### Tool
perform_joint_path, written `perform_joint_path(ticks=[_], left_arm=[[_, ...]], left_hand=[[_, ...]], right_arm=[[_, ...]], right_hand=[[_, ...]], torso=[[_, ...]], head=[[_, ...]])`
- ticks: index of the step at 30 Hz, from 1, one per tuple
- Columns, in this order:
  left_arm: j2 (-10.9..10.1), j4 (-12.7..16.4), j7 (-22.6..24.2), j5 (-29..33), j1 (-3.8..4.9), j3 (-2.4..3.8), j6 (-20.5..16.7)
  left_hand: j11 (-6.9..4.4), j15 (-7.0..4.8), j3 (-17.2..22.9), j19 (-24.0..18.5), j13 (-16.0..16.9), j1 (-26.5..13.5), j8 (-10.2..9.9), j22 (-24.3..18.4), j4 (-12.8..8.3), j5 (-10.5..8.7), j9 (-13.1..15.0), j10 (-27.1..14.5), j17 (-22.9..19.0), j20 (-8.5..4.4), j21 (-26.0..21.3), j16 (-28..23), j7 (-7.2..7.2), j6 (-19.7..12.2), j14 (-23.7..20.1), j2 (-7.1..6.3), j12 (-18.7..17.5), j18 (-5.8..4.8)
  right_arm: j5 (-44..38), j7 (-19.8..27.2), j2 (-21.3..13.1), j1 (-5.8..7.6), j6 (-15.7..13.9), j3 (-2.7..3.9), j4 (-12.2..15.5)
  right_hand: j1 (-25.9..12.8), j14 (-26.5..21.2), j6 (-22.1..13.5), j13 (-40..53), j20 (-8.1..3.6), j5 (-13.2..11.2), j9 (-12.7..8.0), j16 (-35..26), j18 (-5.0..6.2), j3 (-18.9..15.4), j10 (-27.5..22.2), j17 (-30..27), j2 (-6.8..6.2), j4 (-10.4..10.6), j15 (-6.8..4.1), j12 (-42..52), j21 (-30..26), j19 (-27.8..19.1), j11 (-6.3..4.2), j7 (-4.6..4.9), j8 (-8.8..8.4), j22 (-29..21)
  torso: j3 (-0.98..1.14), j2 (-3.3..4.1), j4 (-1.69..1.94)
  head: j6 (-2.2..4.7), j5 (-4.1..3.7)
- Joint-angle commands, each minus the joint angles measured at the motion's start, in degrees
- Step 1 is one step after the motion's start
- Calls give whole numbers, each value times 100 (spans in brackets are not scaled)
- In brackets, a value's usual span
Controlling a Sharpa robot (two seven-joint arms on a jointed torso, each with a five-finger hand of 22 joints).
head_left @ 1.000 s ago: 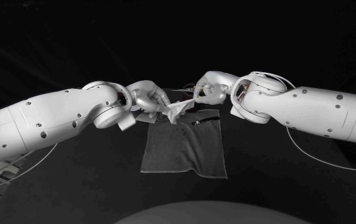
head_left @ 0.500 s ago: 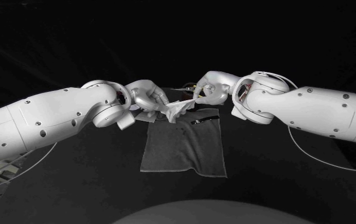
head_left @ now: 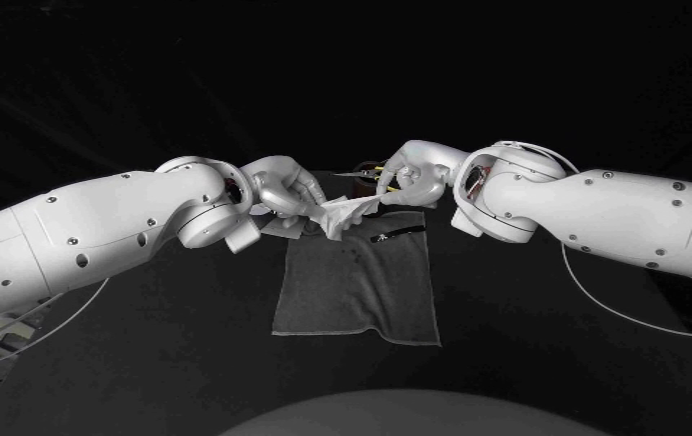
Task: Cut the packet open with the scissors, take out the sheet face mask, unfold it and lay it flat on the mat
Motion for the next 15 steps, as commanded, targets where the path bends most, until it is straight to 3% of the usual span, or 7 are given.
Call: perform_joint_path(ticks=[1, 4, 7, 15], left_arm=[[-23, -32, -24, -89, 12, -2, 81], [-24, -29, 24, -24, 11, -2, 70], [-23, -23, 72, 35, 10, -1, 21], [-40, -25, 112, 85, 10, 0, -105]], left_hand=[[-3, 4, 141, 51, 11, -33, 26, 7, -144, 39, 0, 37, 7, 9, 38, 19, 15, 43, 41, 33, -12, 22], [-3, 3, 160, 102, 14, -61, 23, 64, -154, 40, -2, 45, 41, 8, 96, 34, 17, 53, 67, 26, -11, 7], [-13, -9, 230, 308, 19, -137, 13, 266, -197, 40, -5, 59, 358, 5, 308, 174, 8, 76, 284, 11, -14, -43], [-14, -10, 244, 336, 21, -155, 12, 290, -205, 40, -5, 64, 387, 4, 335, 187, 9, 80, 308, 10, -14, -49]], right_arm=[[346, -83, -49, 8, -92, 4, -46], [473, -64, -26, 7, -62, 4, -95], [515, -55, 3, 5, -38, 4, -120], [522, -58, 8, 1, -71, 3, -134]], right_hand=[[9, 379, 54, 5, -6, 19, 178, 21, 88, 46, 26, 591, 26, 5, -52, 15, 5, 45, -5, 0, 245, 3], [9, 377, 54, -5, -6, 19, 178, 11, 92, 46, 21, 581, 26, 5, -52, 4, -21, 39, -5, 0, 245, -7], [9, 377, 54, -5, -6, 19, 178, 11, 92, 46, 21, 581, 26, 5, -52, 4, -21, 39, -5, 0, 245, -7], [4, 376, 52, -8, -7, 19, 178, 6, 94, 52, 19, 577, 27, 4, -52, 0, -26, 38, -4, 1, 246, -7]], torso=[[2, -1, -7], [-1, -4, -10], [2, -1, -6], [-2, 1, -3]], head=[[-37, -15], [-12, -23], [-11, -26], [-21, -37]])
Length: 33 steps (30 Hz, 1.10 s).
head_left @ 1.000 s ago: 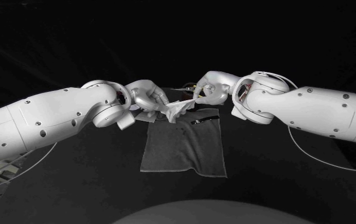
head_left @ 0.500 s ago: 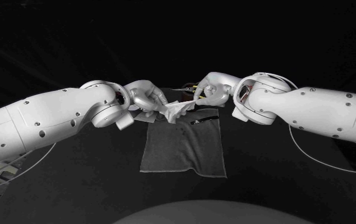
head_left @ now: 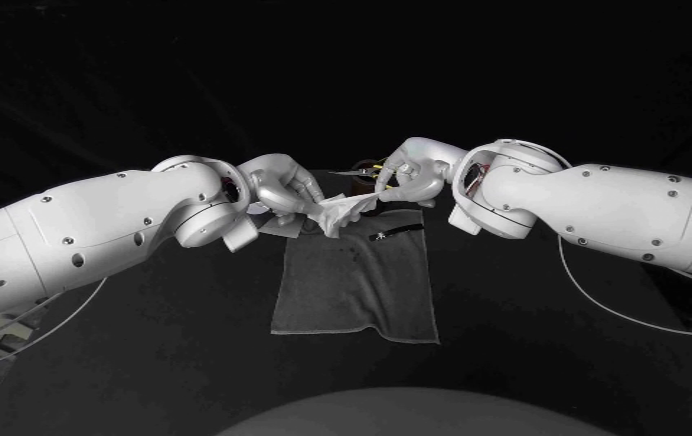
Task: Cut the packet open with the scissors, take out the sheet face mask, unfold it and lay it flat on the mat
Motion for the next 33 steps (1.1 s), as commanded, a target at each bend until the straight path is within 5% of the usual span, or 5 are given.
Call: perform_joint_path(ticks=[1, 18, 27, 33], left_arm=[[-26, -27, 48, 47, 10, 0, -91], [-31, -65, 77, 463, 10, 0, -95], [-9, 23, 253, 867, 10, -1, 407], [-11, 92, 284, 1079, 10, -2, 359]], left_hand=[[-5, 0, 34, 57, -5, -8, 1, 12, 6, 18, 11, 53, 8, 3, 28, 32, 10, 40, 55, 54, -13, -48], [-2, 1, 39, 84, -2, -41, 5, 32, 0, 18, 14, 60, 23, 1, 52, 38, 20, 48, 74, 40, -13, -53], [-1, 1, 48, 90, -3, -41, 3, 37, -8, 18, 14, 58, -25, 0, 57, 20, 19, 46, 53, 41, -15, -54], [-1, 2, 57, 104, -3, -40, 2, 52, -16, 18, 14, 55, -13, -1, 73, 22, 19, 43, 59, 43, -18, -58]], right_arm=[[69, -75, -38, 4, -78, 3, -27], [44, -63, -48, -23, -96, 0, 89], [496, 47, 120, -73, -660, -12, -52], [752, 169, 158, -139, -886, -21, -83]], right_hand=[[4, 376, 39, -9, -7, 21, 178, 8, 94, 34, 13, 578, 28, -15, -52, -1, -26, 38, 2, 14, 246, -7], [-3, 375, 38, -21, -7, 21, 178, 0, 97, 40, 7, 571, 26, -17, -52, -17, -40, 34, 2, 14, 249, -10], [-94, 310, -101, -342, -1, 21, 159, -222, 169, 89, -229, 389, 10, -1, -27, -423, -530, -130, 37, 53, 226, -169], [-228, 117, -357, -1053, 55, 21, 110, -739, 273, -104, -810, -8, -196, 0, 38, -1324, -1401, -467, 125, 152, 138, -482]], torso=[[-1, 2, 4], [-3, 1, 1], [0, -1, 6], [-2, -7, 1]], head=[[3, -1], [4, 9], [4, 26], [10, 21]])
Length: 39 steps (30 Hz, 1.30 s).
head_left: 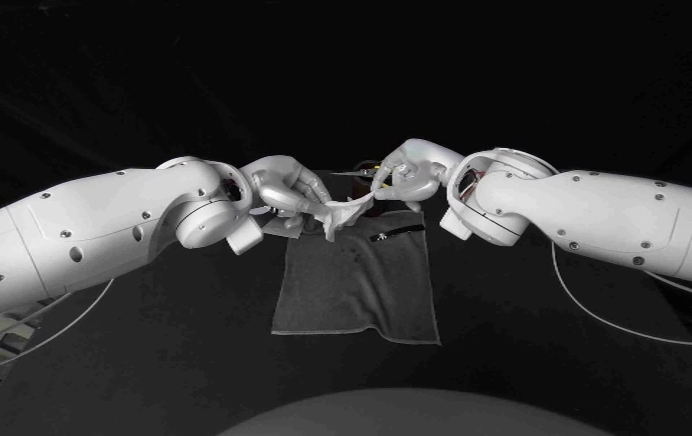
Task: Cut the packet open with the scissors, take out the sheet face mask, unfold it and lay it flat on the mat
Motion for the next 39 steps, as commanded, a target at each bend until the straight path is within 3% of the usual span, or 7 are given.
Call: perform_joint_path(ticks=[1, 6, 19, 27, 39], left_arm=[[4, 40, 171, 397, 10, 3, 138], [-1, 84, 289, 610, 10, 3, -49], [-30, 200, 425, 801, 9, 2, -303], [-68, 244, 428, 839, 9, 2, -300], [-108, 207, 414, 849, 9, 2, -333]], left_hand=[[8, 3, 40, 63, 4, 19, 15, 18, 1, 18, 0, 26, 7, 0, 27, 0, -3, 22, 18, 58, -6, -18], [8, 3, 44, 81, 5, 17, 15, 38, 0, 18, 1, 28, 6, 0, 46, -1, -2, 23, 18, 63, -5, -23], [9, 3, 51, 92, 6, 13, 17, 48, -4, 18, 2, 34, 13, -1, 57, 0, -1, 25, 22, 69, -3, -26], [9, 3, 57, 106, 8, 12, 18, 63, -10, 18, 3, 37, 19, -1, 72, 1, -2, 26, 26, 71, -1, -30], [8, 2, 65, 136, 9, 11, 20, 95, -18, 18, 4, 42, 30, -2, 104, 4, -2, 29, 33, 72, 1, -38]], right_arm=[[362, 159, 11, -27, -384, 0, -10], [427, 238, 1, -99, -303, -4, 17], [452, 402, -97, -306, -212, -6, 66], [502, 488, -171, -423, -184, -6, 40], [1019, 690, -425, -649, -47, -6, 71]], right_hand=[[-73, 103, -128, -193, 29, 20, -41, -158, 71, -114, -201, -52, -100, 15, 42, -244, -276, -112, 46, 52, -125, -104], [-96, -45, -288, -516, 101, 24, -155, -468, 132, -242, -547, -273, -210, 12, 124, -652, -856, -345, 145, 170, -304, -329], [-51, -396, -703, -929, 280, 27, -445, -976, 126, -508, -1183, -660, -415, -36, 326, -1067, -1066, -565, 374, 427, -781, -422], [-9, -616, -885, -939, 362, 34, -534, -1170, 131, -682, -1389, -846, -505, -68, 403, -975, -1155, -677, 452, 497, -927, -458], [147, -707, -899, -980, 400, 134, -567, -1164, 149, -662, -1505, -898, -429, -145, 427, -895, -1181, -713, 475, 524, -948, -459]], torso=[[1, -5, 2], [3, -1, 5], [4, -1, -1], [5, 3, 6], [-1, -1, 8]], head=[[2, -4], [14, -10], [-8, -16], [-18, -16], [-36, -14]])
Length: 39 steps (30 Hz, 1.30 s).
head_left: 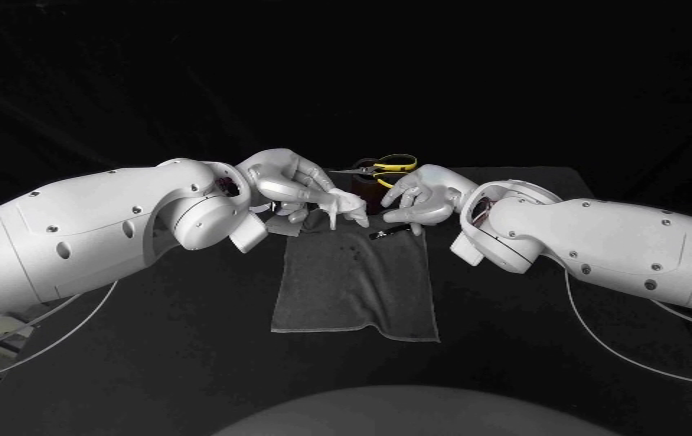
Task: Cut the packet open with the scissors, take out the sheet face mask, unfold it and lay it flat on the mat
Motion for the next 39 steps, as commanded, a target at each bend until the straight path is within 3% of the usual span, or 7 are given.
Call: perform_joint_path(ticks=[1, 6, 14, 17, 25, 39], left_arm=[[-7, -2, 90, 55, 9, 4, -20], [-9, 1, 100, 55, 9, 4, -5], [-10, 7, 105, 55, 8, 3, 16], [-8, 12, 105, 55, 8, 3, 32], [-7, 40, 106, 55, 8, 2, 97], [0, 80, 110, 55, 7, 2, 145]], left_hand=[[-12, 2, 33, 54, 4, -9, 17, 8, 14, 18, 10, 44, 5, -3, 20, 5, 2, 34, 34, 52, 7, 3], [-12, 2, 33, 54, 4, -9, 17, 8, 14, 18, 10, 44, 5, -3, 20, 5, 2, 34, 34, 52, 7, 3], [-12, 1, 41, 64, 6, -12, 18, 16, 7, 18, 11, 47, -7, -4, 30, 0, 2, 35, 31, 53, 8, 1], [-12, 1, 41, 64, 6, -12, 18, 16, 7, 18, 11, 47, -7, -4, 30, 0, 2, 35, 31, 53, 8, 1], [-12, 1, 41, 64, 6, -12, 18, 16, 7, 18, 11, 47, -7, -4, 30, 0, 2, 35, 31, 53, 8, 1], [-11, 1, 48, 69, 7, -17, 18, 18, 1, 19, 12, 48, -13, -5, 33, -4, 3, 35, 31, 53, 8, 0]], right_arm=[[433, 229, -35, -69, 132, 2, 14], [920, 512, -16, -194, 208, 3, -9], [1646, 872, 125, -251, 92, 3, -79], [1906, 942, 192, -256, 42, 4, -135], [2310, 1050, 347, -260, -27, 5, -258], [2440, 1104, 518, -259, 90, 6, -330]], right_hand=[[52, -54, -4, -16, 10, 57, -15, -3, 42, -9, -66, -21, -25, -44, 12, 43, -34, -27, 11, 19, -25, 4], [-195, -239, -105, -36, 64, 9, -49, -98, 37, -267, -187, -156, -145, 95, 68, 161, -89, -111, 62, 51, -61, -11], [-488, -386, -218, -58, 123, -69, -56, -36, 47, -811, -345, -251, -217, 426, 119, 399, -145, -167, 112, 92, -31, -39], [-550, -404, -242, -65, 132, -71, -53, 2, 48, -953, -372, -259, -195, 542, 127, 459, -150, -169, 121, 100, -19, -42], [-518, -409, -264, -97, 142, -71, -42, 106, 52, -1154, -419, -260, -33, 757, 134, 571, -152, -162, 127, 104, 22, -43], [-437, -408, -260, -125, 143, -71, -35, 163, 54, -1243, -440, -262, 57, 848, 133, 623, -151, -161, 124, 100, 51, -40]], torso=[[0, 0, 1], [5, 1, -5], [3, 3, -1], [3, 0, 0], [1, 2, 0], [4, -1, -2]], head=[[-5, 7], [7, 14], [9, 3], [-13, 9], [6, -2], [-7, -7]])
